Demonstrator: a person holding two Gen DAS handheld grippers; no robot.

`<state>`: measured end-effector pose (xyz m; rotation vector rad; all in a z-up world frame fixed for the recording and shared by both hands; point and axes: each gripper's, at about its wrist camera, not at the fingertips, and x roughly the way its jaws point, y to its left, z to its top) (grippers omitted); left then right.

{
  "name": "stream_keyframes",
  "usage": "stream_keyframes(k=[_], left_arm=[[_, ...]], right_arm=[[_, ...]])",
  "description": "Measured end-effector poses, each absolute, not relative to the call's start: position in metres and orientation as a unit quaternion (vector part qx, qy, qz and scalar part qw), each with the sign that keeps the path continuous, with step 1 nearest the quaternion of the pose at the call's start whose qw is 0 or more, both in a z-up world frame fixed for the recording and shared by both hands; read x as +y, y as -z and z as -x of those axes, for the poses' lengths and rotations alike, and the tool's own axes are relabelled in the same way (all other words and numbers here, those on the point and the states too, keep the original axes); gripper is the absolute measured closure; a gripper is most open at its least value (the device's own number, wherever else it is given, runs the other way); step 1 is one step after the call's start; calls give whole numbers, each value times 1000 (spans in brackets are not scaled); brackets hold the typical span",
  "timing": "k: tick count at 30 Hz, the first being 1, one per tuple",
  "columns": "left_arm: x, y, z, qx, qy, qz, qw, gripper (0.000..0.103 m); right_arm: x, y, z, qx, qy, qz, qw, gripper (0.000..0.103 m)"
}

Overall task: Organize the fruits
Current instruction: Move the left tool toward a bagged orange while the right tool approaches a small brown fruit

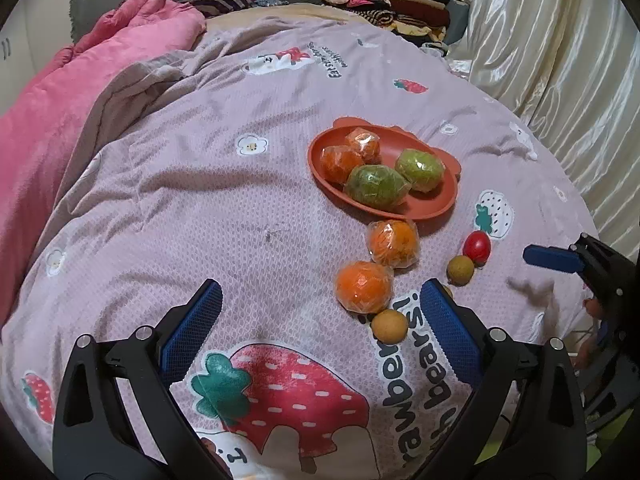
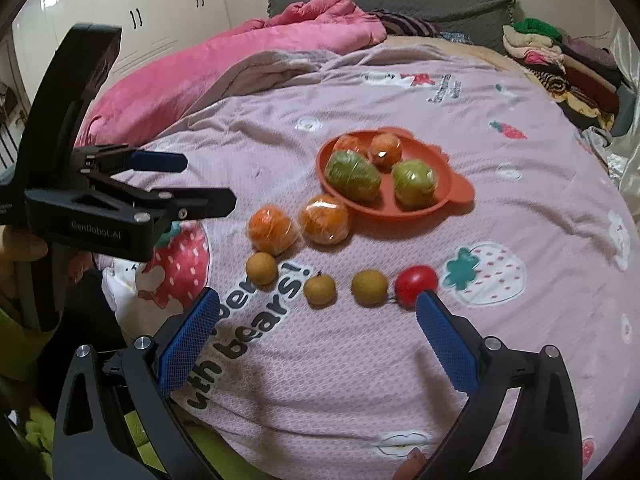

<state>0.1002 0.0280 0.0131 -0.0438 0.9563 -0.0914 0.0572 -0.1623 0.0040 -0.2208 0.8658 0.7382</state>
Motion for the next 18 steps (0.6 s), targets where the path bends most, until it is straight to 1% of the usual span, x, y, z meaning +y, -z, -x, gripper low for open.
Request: stream_keyframes(k=[7,11,12,13,14,15,16,18], left_arm=[[29,-5,-102,468,49,20,882,10],[29,1,-104,476,52,18,878,10],[29,2,-104,477,52,18,877,10],[29,4,-105,479,53,18,876,10],[29,6,-105,481,55,18,875,10],[29,8,-105,483,57,18,874,10],[28,9,-106,483,58,18,873,10],[26,11,-106,484,62,16,872,10]], right_arm=[[-159,8,-57,422,-351,101,830,5],[-159,14,-57,426,-352,100,828,6],[-158,15,-57,426,-352,101,827,8],[-158,16,-57,428,-353,101,826,11],[-157,18,-57,429,-356,102,824,24],[-155,20,-58,432,-357,105,821,32],[-154,23,-59,434,-358,106,820,35],[-152,27,-60,436,-360,108,818,49]])
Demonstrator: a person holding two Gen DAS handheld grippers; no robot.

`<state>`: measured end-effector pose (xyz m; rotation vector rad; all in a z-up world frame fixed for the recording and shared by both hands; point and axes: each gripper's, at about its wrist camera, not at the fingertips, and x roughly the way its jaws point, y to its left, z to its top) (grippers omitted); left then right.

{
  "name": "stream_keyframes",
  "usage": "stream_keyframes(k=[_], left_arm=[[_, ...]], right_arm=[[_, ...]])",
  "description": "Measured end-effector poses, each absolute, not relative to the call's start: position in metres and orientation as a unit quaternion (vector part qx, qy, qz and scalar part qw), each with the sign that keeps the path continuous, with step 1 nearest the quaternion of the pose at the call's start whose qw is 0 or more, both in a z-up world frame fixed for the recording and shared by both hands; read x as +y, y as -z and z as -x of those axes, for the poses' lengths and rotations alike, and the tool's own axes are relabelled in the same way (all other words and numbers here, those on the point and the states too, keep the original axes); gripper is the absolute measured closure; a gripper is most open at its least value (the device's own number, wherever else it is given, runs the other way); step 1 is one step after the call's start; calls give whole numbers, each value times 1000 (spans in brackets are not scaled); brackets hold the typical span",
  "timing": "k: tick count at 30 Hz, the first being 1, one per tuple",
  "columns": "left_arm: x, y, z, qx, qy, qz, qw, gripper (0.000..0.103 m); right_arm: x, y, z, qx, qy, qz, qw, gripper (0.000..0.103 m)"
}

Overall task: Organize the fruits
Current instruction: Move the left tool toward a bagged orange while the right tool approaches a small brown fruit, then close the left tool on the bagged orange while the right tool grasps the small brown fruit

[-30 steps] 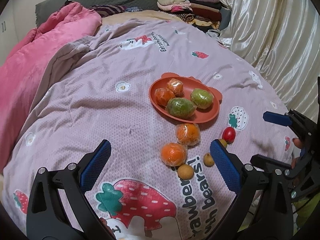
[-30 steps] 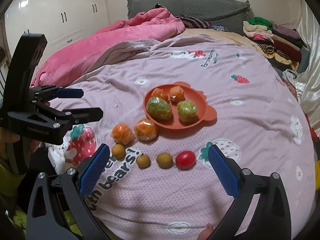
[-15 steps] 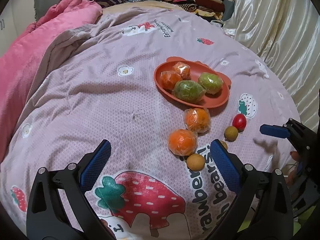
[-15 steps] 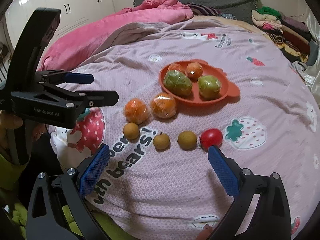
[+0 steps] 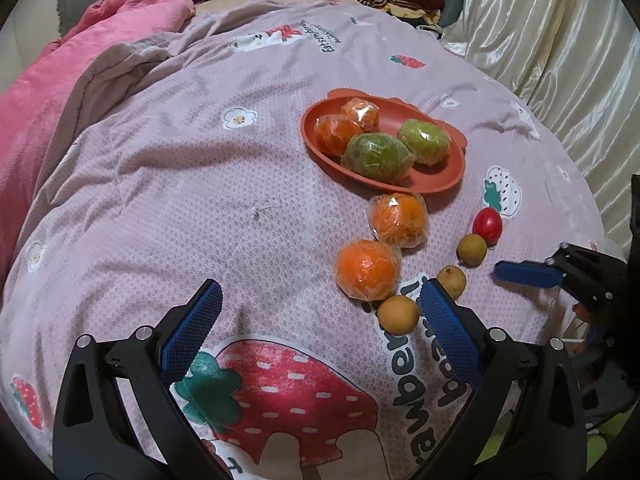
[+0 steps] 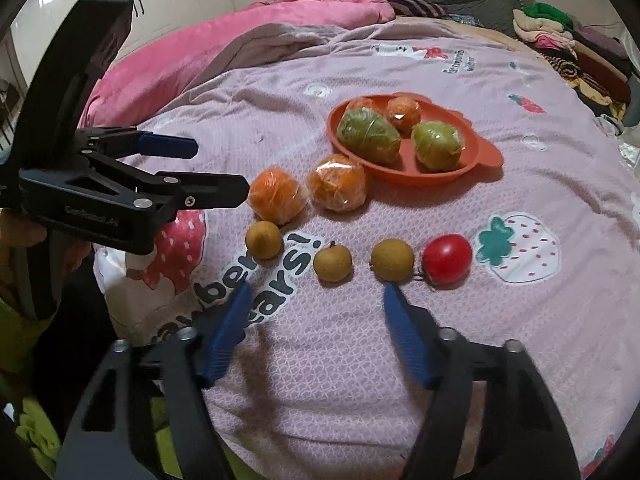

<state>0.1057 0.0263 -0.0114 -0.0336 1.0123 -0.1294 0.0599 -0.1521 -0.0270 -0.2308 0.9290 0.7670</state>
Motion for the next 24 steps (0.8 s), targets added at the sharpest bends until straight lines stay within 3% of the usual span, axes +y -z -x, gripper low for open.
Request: stream_keyframes(k=[2,7,12,19,24], left_arm=[[24,13,-106,484,69,16,872,13],[18,18,-110,488,86,14,869,25],[11,24,-115,491,101,13,865,36],[8,33,-125,497,106,14,861,57],[5,39,-130,502,111,14,858,65]], right_arm=[[-149,31,-62,436,-363,112,816,57],[-141,37,-70,430,-360,122,819,64],[-135,43,-77,428,-363,133,817,80],[-137,46,-79,427,-372,134,813,80],[-144,42,-79,427,-375,123,813,80]])
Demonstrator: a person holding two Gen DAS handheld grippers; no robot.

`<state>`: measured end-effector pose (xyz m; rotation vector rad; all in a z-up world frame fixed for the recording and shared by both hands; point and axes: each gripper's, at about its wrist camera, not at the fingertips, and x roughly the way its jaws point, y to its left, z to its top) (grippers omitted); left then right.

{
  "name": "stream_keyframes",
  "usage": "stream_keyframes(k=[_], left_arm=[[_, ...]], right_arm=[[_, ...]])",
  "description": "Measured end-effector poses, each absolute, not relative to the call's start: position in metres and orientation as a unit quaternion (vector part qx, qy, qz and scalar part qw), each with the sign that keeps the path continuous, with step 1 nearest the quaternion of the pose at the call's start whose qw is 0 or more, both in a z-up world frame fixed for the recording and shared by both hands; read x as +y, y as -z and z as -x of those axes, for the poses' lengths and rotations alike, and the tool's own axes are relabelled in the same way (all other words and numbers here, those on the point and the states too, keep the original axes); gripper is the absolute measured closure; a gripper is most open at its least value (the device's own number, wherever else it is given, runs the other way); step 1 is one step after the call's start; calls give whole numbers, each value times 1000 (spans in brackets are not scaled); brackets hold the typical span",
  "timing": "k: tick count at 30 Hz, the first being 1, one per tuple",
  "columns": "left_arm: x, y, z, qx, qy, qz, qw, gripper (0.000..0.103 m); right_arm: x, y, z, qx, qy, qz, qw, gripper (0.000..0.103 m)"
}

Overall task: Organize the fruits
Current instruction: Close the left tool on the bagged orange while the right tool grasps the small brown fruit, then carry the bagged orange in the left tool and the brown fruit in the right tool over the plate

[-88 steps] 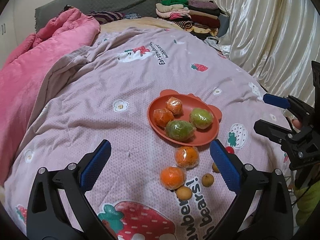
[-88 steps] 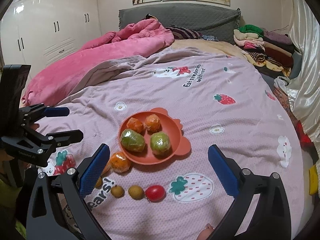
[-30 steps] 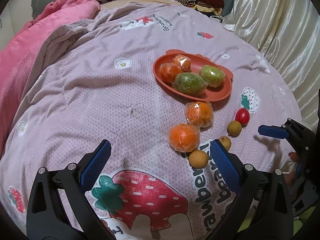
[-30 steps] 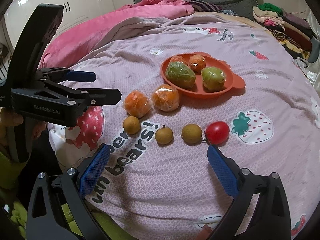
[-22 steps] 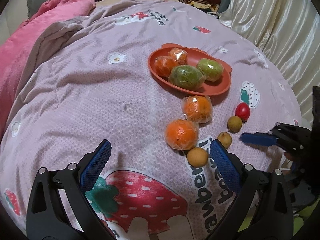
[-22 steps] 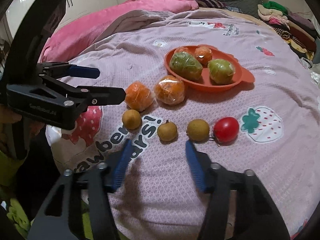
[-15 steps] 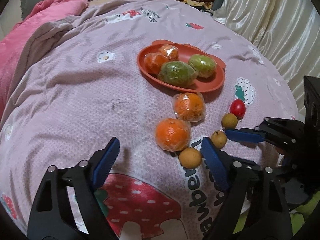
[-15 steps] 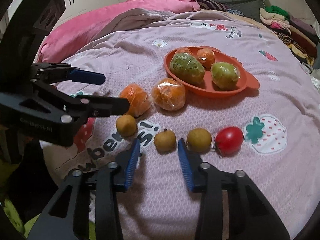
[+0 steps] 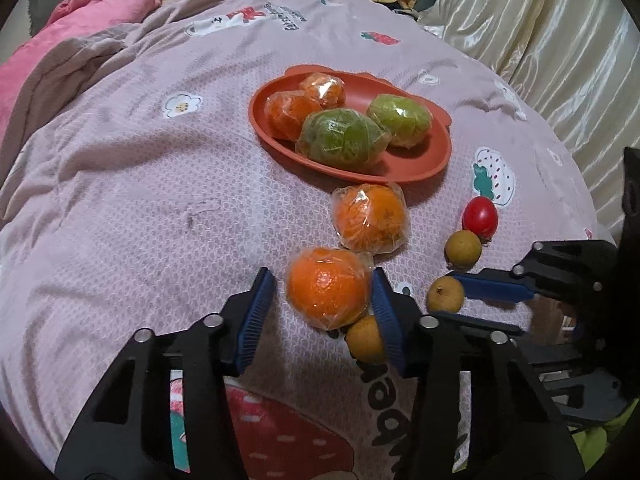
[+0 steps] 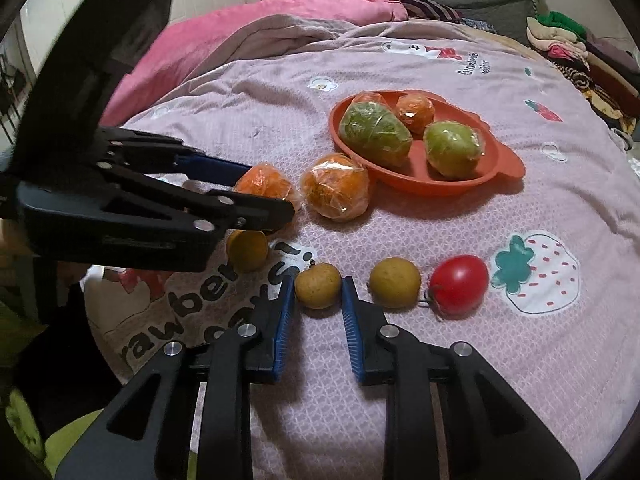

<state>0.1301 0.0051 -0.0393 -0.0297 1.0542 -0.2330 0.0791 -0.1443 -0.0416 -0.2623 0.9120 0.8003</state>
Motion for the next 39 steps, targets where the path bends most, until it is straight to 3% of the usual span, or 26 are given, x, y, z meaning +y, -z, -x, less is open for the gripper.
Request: stream_keyframes(k=[2,21,39], left_arm=[[4,40,-131,502,113,16,857,69],[16,1,-134,464,118,40,877,70],[21,-4,-196,466,97,22,879,70]], right_arm=[[-148,39,-79,426,-376,117,815,80],[-181,6,-102,392,-368,73,840,80],[-197,-4,-160,373,-334,72,863,80]])
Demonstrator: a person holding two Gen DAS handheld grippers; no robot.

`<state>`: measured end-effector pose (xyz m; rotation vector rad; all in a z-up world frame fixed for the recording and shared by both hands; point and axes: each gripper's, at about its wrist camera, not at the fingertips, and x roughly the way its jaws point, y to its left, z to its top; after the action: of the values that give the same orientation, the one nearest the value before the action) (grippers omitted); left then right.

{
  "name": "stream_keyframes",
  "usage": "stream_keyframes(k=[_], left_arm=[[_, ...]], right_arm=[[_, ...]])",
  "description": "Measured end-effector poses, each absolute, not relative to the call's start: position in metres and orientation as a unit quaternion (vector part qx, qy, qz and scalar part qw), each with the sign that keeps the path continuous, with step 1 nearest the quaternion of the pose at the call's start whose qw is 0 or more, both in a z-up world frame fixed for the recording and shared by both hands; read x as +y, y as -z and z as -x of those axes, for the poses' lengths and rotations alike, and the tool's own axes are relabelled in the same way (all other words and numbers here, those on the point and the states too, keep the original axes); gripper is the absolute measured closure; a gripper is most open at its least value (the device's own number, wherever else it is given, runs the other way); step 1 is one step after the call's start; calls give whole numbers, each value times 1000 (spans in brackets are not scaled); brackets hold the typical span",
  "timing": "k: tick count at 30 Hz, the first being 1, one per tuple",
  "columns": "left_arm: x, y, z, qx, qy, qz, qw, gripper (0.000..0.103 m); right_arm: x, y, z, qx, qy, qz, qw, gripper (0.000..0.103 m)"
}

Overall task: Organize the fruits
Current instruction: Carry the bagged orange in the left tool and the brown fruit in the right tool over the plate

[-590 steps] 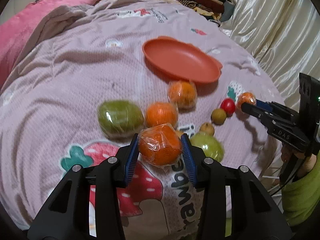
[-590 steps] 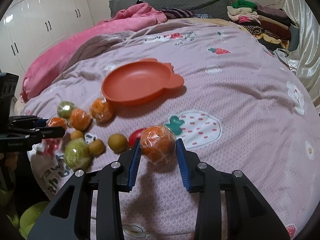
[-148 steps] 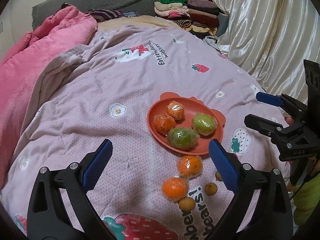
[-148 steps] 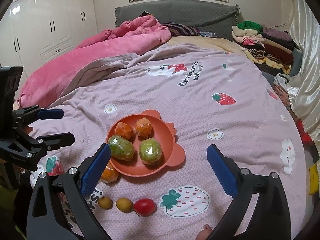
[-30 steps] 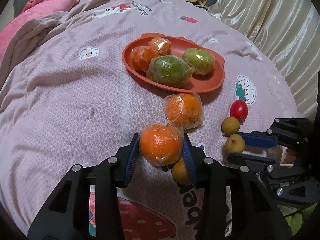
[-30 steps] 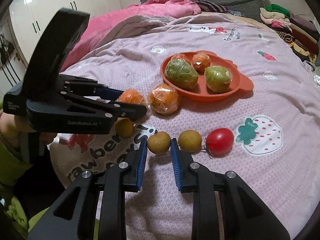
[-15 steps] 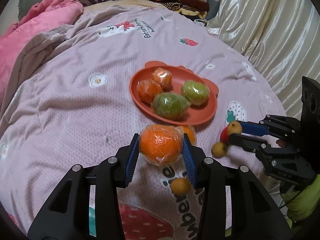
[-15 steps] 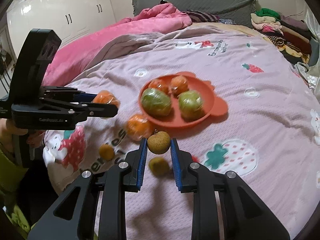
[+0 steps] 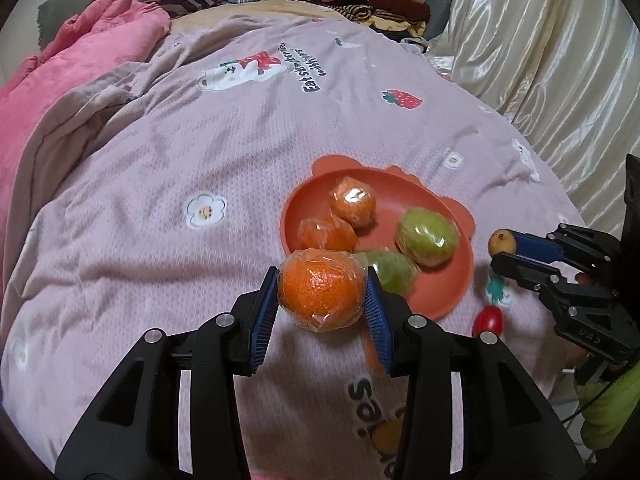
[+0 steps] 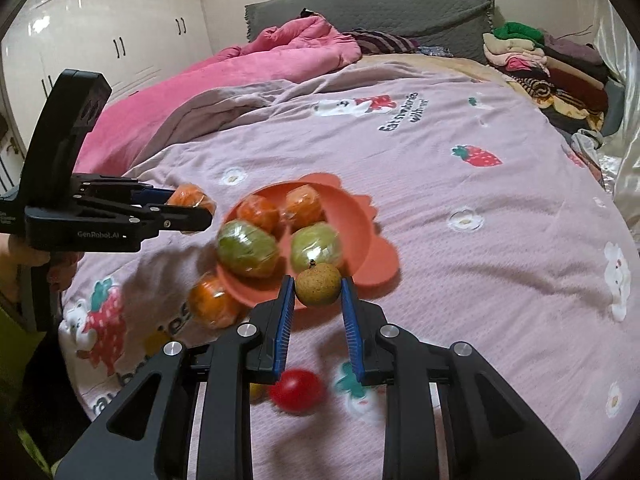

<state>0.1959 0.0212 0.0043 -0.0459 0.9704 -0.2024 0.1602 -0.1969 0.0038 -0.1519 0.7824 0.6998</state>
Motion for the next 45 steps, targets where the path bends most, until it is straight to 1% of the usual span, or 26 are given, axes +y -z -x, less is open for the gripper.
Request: stream_keyframes(k=[18,27,45], left_arm=[[15,16,-218,473,112,38,873,69],[14,17,-216,464,119,26,878,69],[17,19,-217,455,128,31,881,69]], right_arm=[[-177,-3,-209,379,-333,99,858,80],[-161,4,-226,394,-336,108,849,80],[-139,13,-241,419,-340,125,833,80]])
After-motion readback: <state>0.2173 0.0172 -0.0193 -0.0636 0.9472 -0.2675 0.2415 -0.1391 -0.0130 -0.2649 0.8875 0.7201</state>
